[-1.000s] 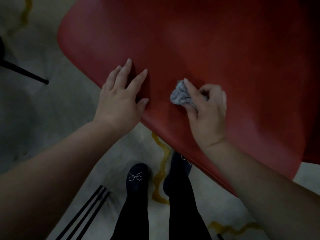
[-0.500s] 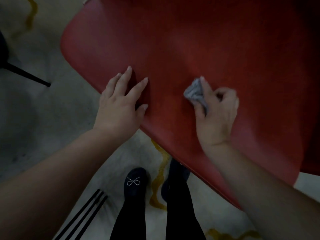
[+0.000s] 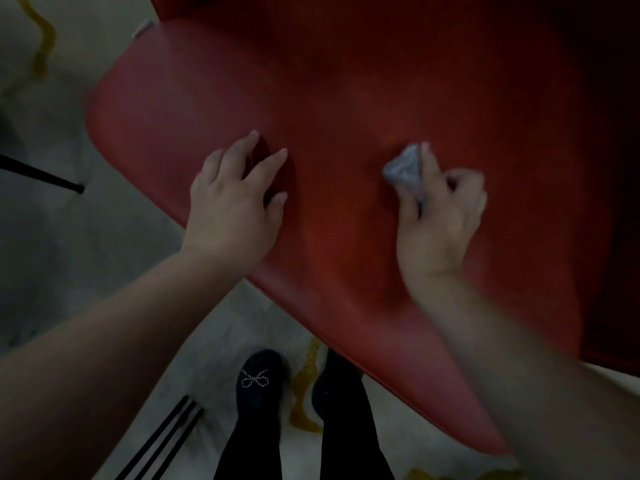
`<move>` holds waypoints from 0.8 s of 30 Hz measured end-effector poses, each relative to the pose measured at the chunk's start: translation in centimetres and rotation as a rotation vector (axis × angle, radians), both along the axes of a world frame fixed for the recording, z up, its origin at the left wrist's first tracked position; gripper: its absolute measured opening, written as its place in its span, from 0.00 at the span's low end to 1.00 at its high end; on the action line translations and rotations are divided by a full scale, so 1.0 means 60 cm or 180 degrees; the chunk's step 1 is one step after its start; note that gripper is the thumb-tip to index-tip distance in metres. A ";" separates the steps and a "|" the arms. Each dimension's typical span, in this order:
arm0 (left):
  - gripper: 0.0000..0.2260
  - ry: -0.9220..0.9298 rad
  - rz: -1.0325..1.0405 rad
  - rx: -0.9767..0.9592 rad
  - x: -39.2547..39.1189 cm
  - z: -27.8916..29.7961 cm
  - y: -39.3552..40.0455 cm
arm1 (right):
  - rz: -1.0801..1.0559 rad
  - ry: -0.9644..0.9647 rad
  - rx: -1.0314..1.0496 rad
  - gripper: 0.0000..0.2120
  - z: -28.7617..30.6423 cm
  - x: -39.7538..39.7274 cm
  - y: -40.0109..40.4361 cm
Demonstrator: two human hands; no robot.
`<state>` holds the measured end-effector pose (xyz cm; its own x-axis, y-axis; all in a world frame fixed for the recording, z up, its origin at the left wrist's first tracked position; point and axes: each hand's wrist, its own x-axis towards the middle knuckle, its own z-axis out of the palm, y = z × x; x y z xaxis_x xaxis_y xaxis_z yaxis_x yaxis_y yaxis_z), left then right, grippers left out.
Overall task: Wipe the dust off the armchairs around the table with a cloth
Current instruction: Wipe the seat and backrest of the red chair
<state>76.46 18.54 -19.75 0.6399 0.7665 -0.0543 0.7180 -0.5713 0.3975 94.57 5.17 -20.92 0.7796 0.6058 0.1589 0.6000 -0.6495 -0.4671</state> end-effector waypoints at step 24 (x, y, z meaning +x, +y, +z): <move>0.28 0.0296 0.0056 -0.0130 -0.052 0.005 -0.027 | 0.0956 -0.0156 -0.0359 0.23 0.003 -0.077 -0.109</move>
<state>73.32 16.90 -19.45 0.6170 0.7736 -0.1444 0.7628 -0.5428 0.3515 89.96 -1.37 -20.73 0.5565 0.8235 0.1105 0.7925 -0.4862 -0.3682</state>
